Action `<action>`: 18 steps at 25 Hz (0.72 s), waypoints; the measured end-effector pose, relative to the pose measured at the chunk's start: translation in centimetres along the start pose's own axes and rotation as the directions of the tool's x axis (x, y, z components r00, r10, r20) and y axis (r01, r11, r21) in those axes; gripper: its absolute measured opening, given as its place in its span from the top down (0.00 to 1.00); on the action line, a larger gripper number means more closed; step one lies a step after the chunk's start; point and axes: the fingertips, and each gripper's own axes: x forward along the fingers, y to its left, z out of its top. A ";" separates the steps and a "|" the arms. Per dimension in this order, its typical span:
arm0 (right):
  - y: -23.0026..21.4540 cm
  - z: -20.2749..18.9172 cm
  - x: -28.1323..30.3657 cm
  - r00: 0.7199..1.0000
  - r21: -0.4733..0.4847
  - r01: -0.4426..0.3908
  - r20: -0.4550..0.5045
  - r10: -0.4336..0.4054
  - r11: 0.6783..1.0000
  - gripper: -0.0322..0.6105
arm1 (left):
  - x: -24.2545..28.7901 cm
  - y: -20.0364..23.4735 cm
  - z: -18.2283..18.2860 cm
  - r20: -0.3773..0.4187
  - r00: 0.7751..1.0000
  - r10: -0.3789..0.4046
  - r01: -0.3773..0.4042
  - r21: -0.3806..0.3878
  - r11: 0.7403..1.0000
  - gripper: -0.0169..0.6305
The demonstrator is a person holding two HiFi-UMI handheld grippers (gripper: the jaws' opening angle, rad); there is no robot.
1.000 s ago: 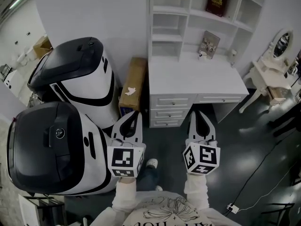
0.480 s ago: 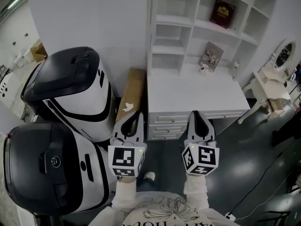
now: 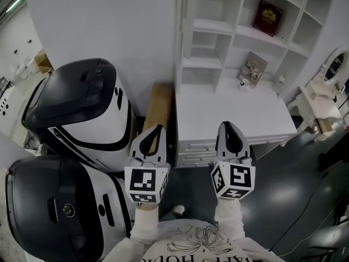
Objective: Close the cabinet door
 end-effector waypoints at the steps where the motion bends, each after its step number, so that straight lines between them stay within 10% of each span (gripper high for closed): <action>1: 0.2 -0.1 0.6 1.000 -0.001 -0.003 -0.002 0.003 1.000 0.91 | 0.3 0.4 -0.1 -0.003 1.000 0.002 -0.002 0.000 1.000 0.97; 18: 3.0 1.9 10.4 0.995 -0.057 -0.086 0.039 0.088 0.995 0.91 | 5.0 5.8 -0.9 -0.030 0.996 0.080 -0.080 0.003 0.997 0.97</action>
